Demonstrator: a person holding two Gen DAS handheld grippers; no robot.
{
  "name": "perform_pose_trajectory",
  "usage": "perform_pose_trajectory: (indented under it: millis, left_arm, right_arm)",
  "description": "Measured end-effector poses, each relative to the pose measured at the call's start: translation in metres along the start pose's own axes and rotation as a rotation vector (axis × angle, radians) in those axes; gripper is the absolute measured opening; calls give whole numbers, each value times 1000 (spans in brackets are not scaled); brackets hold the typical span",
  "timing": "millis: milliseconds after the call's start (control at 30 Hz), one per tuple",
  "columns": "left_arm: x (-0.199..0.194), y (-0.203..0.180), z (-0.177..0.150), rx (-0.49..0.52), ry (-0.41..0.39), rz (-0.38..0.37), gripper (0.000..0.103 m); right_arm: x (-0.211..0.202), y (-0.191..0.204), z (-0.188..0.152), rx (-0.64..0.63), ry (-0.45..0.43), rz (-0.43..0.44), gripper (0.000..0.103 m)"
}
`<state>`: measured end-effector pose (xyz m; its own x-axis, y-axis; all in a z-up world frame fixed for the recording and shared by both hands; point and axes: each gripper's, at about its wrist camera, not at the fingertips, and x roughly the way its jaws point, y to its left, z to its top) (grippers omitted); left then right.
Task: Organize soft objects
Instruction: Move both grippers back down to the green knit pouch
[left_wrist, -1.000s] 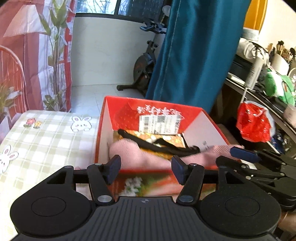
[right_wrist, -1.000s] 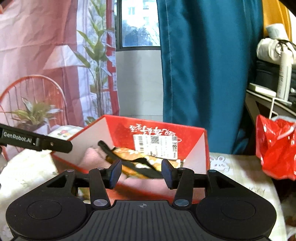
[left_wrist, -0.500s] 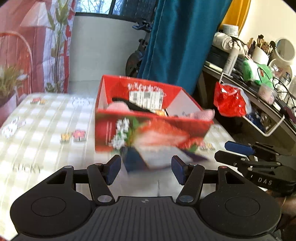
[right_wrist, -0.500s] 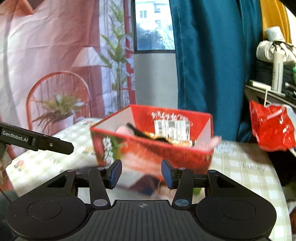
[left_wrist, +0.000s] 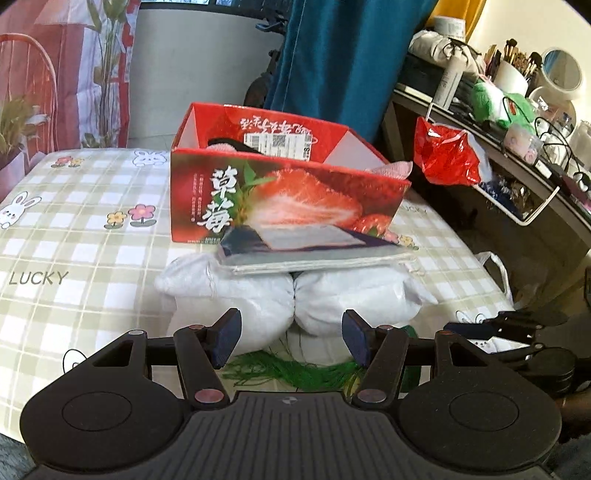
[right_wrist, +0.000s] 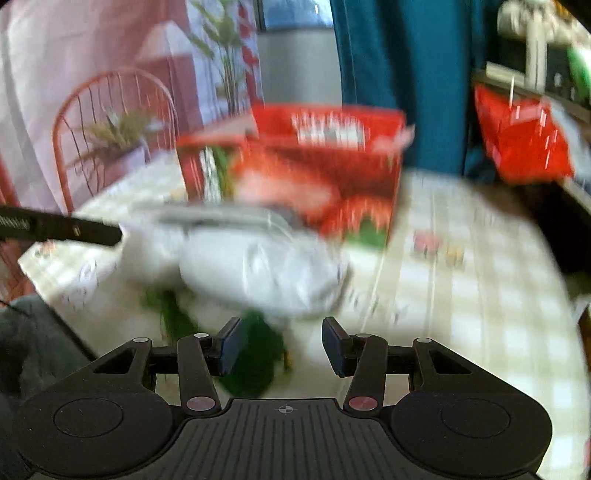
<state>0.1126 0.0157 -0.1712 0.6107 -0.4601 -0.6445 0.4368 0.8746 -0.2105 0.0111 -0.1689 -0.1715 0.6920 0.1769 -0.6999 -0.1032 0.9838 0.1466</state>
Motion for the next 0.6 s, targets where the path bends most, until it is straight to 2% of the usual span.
perform_pose_trajectory:
  millis: [167, 333, 600]
  left_arm:
    - [7, 3, -3, -8, 24, 14, 63]
    - [16, 4, -6, -14, 47, 5, 62]
    - [25, 11, -10, -57, 81, -15, 61]
  right_arm:
    - [18, 4, -9, -19, 83, 29, 44]
    - [32, 14, -8, -52, 144, 101, 43]
    - [62, 53, 8, -211, 196, 191, 38]
